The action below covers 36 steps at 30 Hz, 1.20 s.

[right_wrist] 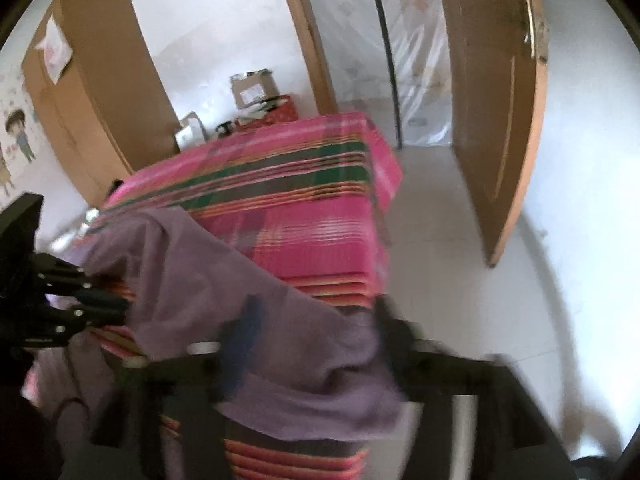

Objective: Fold clothes

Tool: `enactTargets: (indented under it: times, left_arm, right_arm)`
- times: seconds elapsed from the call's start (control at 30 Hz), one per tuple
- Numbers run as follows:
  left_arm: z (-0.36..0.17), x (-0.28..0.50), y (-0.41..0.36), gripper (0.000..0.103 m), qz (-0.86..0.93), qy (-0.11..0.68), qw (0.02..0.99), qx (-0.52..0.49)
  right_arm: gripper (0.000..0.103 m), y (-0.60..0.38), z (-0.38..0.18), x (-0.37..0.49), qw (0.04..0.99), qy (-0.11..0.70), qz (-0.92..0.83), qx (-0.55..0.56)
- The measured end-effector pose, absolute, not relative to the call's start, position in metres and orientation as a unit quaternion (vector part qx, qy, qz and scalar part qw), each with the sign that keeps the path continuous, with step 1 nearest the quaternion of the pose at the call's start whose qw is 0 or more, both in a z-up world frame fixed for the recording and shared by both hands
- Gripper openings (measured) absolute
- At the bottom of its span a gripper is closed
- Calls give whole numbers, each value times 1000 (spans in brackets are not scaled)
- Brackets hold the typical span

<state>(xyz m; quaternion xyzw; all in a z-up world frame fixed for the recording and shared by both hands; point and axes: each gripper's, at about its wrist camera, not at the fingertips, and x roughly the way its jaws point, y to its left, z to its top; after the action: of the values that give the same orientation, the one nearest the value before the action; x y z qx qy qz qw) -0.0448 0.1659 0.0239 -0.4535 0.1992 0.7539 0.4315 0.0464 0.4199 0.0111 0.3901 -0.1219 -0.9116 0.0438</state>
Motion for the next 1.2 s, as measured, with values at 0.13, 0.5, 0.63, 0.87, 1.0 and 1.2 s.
enactTargets:
  times: [0.13,0.5,0.63,0.87,1.0,1.2]
  left_arm:
    - [36,-65,140,13,783,181,393,-447]
    - [28,-124,88,13,820,137,290,-474]
    - [20,-134,82,13,819,140,276,-482]
    - [15,-137,80,13,813,144,279,-490]
    - [10,-132,83,13,802,155,297,-495]
    - [4,-125,88,13,790,174,304,-503]
  right_arm:
    - [74,406,-4,29,41,-109,-899,423]
    - [61,364,-29,7,-1,17,-883,469]
    - [12,367,-25,6,-9,26,-885,464]
    - [6,395,-9,-8,-41,17,-897,441]
    - [6,410,-1,-25,-62,23,-903,426]
    - [6,417,2,-57,-76,62,-904,416]
